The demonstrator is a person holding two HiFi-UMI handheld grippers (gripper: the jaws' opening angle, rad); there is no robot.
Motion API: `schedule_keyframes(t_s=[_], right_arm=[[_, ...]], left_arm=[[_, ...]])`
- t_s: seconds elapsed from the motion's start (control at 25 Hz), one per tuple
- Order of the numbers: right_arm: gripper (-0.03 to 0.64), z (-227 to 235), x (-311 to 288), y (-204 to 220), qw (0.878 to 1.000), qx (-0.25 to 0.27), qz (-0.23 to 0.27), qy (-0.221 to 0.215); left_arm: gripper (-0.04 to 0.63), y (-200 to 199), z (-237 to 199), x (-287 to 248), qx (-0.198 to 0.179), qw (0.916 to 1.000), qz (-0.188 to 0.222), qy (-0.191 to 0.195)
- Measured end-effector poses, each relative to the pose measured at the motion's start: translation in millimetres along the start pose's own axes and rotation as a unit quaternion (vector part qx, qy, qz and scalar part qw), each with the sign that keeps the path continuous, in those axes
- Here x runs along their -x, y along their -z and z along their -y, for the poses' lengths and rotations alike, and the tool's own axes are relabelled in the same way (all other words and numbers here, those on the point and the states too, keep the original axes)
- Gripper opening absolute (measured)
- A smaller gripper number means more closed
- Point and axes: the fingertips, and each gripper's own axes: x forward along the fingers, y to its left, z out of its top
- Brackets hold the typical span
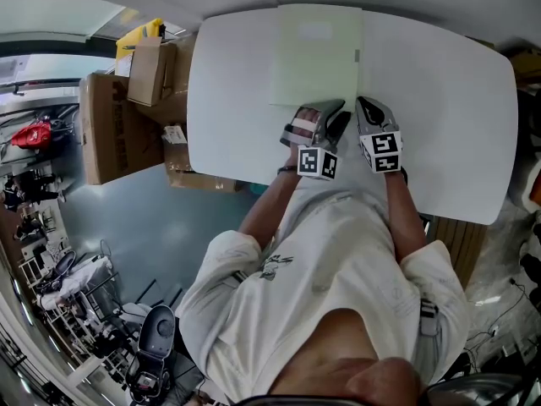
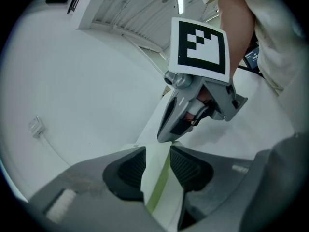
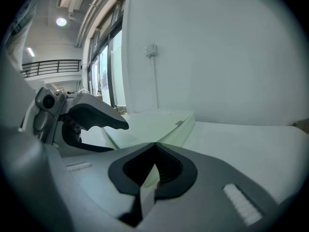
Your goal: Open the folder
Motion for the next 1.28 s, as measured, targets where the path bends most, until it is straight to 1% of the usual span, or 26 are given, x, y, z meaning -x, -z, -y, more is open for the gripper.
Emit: schedule_keyframes(t_s=[0.08, 0.2, 0.28, 0.36, 0.6, 0.8, 0.96, 1.08, 1.2, 1.28], right_arm=[[0.000, -0.1, 0.1, 0.2, 1.000, 0.002, -0.002, 0.001], [0.000, -0.6, 0.8, 0.5, 1.000, 0.002, -0.007, 0.002], [0.000, -0.7, 0.5, 0.7, 1.000, 0.002, -0.011, 0.001], [0.000, -0.8, -0.3, 1.1, 1.000, 0.003, -0.015, -0.001], [0.000, -1.2, -2.1, 1.0, 1.000, 0.016, -0.023, 0.004], [0.000, -2.1, -1.8, -0.1, 1.000, 0.015, -0.022, 0.005], [0.000, -2.0, -4.2, 0.6, 1.000, 0.012, -0.020, 0.004], [0.000, -2.2, -5.1, 0.4, 1.000, 0.013, -0.020, 0.004], [0.000, -3.9, -5.4, -0.3, 0.999, 0.021, -0.024, 0.005], [0.000, -4.6, -6.7, -1.2, 0.999, 0.023, -0.028, 0.005]], left_arm=[[0.156, -0.8, -0.7, 1.0, -0.016, 0.9998, 0.001, -0.010], [0.156, -3.6, -2.5, 3.7, -0.049, 0.9983, 0.003, -0.030], [0.156, -2.9, -2.2, 4.0, -0.058, 0.9976, 0.000, -0.038], [0.156, -0.4, -1.1, 2.9, -0.059, 0.9974, -0.006, -0.041], [0.147, 4.6, 3.1, -1.6, -0.060, 0.9972, -0.024, -0.037], [0.142, 2.2, -1.6, 3.1, -0.060, 0.9959, -0.027, -0.062], [0.086, 4.4, 0.0, 4.2, -0.054, 0.9954, -0.031, -0.073], [0.067, 3.9, -1.1, 4.9, -0.053, 0.9952, -0.030, -0.077], [0.024, 2.1, -5.1, 6.8, -0.048, 0.9949, -0.025, -0.085], [0.021, 1.5, -8.8, 7.0, -0.046, 0.9948, -0.022, -0.088]])
